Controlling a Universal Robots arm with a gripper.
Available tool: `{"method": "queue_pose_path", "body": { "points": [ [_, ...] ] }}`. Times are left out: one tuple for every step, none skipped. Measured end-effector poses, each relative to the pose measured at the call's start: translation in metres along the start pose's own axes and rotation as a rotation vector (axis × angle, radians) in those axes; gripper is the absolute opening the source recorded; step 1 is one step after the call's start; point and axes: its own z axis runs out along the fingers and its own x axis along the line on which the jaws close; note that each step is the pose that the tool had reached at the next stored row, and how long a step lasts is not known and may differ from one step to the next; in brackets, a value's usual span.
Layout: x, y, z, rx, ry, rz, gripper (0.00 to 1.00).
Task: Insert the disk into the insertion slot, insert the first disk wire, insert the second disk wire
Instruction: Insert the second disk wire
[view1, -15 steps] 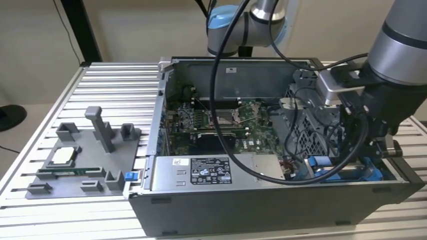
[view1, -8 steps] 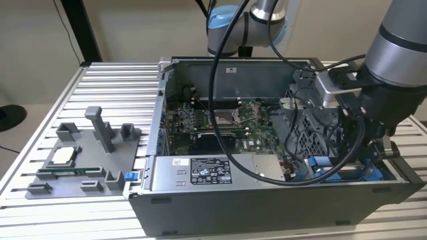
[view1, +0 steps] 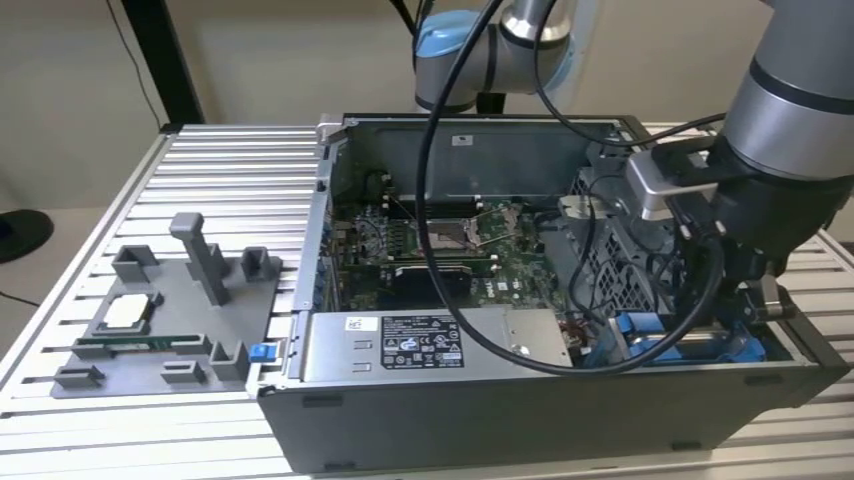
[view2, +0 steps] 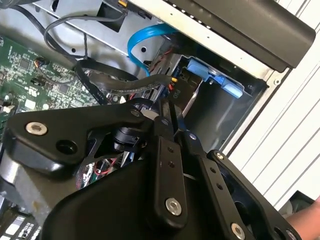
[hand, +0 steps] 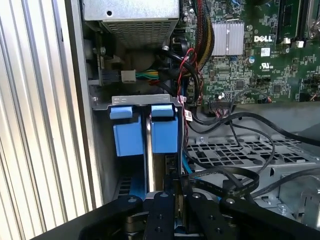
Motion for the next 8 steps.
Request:
{"method": "queue_pose_path", "body": {
  "points": [
    [0.0001,0.0002,0.0011,0.002,0.0002,-0.001,0.0],
    [0.0001,0.0004,0.0019,0.003,0.0,-0.001,0.0],
    [0.0001,0.0004,0.0021,0.003,-0.0005,-0.001,0.0],
    [0.0001,0.0005,0.0024,0.0031,-0.0009,-0.001,0.0],
    [0.0001,0.0005,0.0026,0.0031,-0.0012,-0.001,0.0],
    [0.0001,0.0005,0.0026,0.0031,-0.0012,0.0,0.0],
    [0.0001,0.0005,0.0025,0.0031,-0.0012,0.0,0.0],
    [0.0001,0.0005,0.0026,0.0031,-0.0012,0.0,0.0]
  ]
}}
